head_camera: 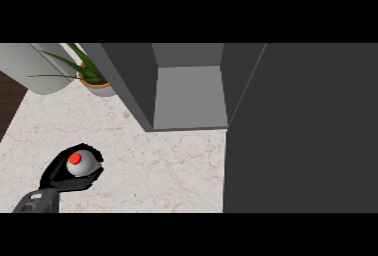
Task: Pick up the bottled water, place it into the cabinet and close the cabinet
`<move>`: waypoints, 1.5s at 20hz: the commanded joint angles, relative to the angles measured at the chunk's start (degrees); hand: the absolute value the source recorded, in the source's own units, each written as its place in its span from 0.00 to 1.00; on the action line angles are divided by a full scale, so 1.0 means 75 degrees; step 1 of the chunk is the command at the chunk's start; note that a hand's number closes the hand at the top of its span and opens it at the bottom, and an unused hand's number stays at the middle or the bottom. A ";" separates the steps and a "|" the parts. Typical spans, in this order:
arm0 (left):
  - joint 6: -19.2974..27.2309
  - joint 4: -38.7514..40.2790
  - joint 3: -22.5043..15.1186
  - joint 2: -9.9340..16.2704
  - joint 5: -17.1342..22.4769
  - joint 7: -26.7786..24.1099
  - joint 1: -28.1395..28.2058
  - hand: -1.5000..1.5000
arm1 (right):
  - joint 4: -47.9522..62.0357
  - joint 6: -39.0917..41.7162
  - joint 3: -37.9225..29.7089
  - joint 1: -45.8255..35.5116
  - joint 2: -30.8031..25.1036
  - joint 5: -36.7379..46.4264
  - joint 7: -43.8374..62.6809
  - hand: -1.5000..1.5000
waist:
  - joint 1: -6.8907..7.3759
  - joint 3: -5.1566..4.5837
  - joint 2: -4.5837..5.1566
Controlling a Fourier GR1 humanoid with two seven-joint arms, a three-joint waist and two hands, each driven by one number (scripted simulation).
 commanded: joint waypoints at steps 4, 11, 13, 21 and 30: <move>-0.1452 0.0480 -0.0118 -0.0127 0.0231 -0.0862 -0.0211 1.00 | -0.0267 -0.0026 0.0088 0.0337 -0.0017 0.0098 -0.0074 0.00 | -0.0028 -0.0022 -0.0004; 0.1439 -0.0009 0.0460 -0.1720 0.0859 -0.1362 0.0552 1.00 | -0.0244 -0.0190 -0.0097 0.0064 0.0076 -0.0046 -0.0011 0.00 | 0.0312 0.0008 -0.0054; 0.2412 -0.0230 0.0558 -0.2362 0.1077 -0.1373 0.0483 1.00 | -0.0476 -0.0124 -0.0052 0.0154 -0.0047 -0.0055 0.0130 0.00 | 0.0298 0.0013 -0.0068; 0.2528 -0.0686 -0.0650 -0.2412 0.2435 -0.0722 0.0131 1.00 | -0.0522 -0.0079 -0.0229 0.0033 -0.0125 -0.0473 0.0420 0.00 | 0.0243 0.0022 -0.0082; 0.4571 -0.2943 -0.2709 -0.2435 0.3892 0.1289 -0.0398 1.00 | -0.0551 0.0018 -0.0534 0.0195 -0.0169 -0.0781 0.0300 0.00 | 0.0249 0.0031 -0.0104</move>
